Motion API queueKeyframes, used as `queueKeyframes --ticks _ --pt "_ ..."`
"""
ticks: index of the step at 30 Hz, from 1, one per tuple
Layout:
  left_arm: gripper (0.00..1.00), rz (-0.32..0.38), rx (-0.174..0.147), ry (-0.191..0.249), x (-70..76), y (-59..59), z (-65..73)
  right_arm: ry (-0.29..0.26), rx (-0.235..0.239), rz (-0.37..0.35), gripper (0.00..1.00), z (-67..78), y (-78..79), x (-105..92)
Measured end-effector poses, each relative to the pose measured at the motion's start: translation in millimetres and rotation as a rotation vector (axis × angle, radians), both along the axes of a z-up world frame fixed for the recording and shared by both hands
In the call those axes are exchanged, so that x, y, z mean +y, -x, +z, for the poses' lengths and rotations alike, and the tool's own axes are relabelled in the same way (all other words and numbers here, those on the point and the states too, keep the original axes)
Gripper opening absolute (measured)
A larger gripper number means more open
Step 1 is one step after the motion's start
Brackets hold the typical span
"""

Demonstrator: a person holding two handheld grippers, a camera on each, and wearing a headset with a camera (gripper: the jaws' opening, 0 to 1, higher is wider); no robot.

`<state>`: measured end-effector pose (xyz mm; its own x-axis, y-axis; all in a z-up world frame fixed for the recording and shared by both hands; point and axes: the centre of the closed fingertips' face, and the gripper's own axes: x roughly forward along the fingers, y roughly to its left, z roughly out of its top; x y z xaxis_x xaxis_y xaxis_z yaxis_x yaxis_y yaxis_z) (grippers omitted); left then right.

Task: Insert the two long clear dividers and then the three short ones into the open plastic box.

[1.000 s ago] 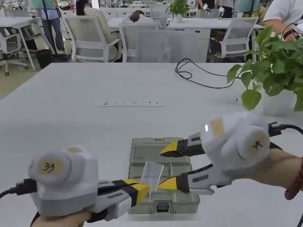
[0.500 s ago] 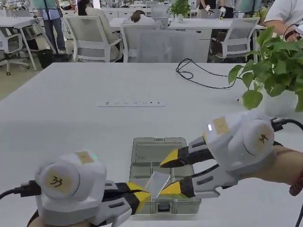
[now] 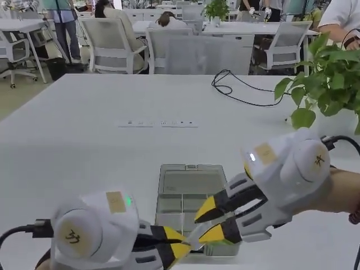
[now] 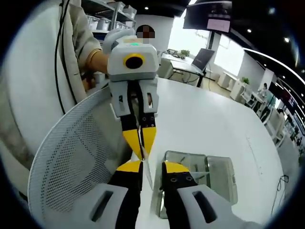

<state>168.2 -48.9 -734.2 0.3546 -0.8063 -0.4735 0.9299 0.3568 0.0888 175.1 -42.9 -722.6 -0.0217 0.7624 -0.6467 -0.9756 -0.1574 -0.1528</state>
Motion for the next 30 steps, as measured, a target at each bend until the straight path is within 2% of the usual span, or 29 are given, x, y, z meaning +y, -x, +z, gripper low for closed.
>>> queueKeyframes --ticks 4,8,14,18,20,25,30 --pt "0.0 -0.026 -0.018 -0.02 -1.1 1.5 -1.0 0.013 0.015 0.031 0.14 -3.4 5.7 -1.2" --pt "0.0 -0.054 -0.025 -0.027 -3.5 4.0 -1.6 0.027 0.021 0.048 0.09 -6.8 8.6 -3.0" --pt "0.0 -0.057 -0.028 -0.03 -4.3 1.9 -2.6 0.028 0.033 0.061 0.04 -8.4 12.5 -5.1" --pt "0.0 -0.059 -0.025 -0.029 -5.7 1.6 -2.3 0.031 0.022 0.068 0.03 -8.2 12.9 -6.5" --pt "0.0 -0.05 -0.033 -0.029 -5.9 -0.4 -1.8 0.03 0.012 0.064 0.03 -7.7 11.2 -6.9" --pt "0.0 -0.029 -0.03 -0.002 -7.2 -3.3 0.6 0.029 0.01 0.055 0.02 -6.4 9.2 -8.4" --pt "0.02 0.01 -0.029 0.023 -5.3 -7.8 1.4 0.027 -0.012 0.039 0.02 -5.5 3.9 -8.9"
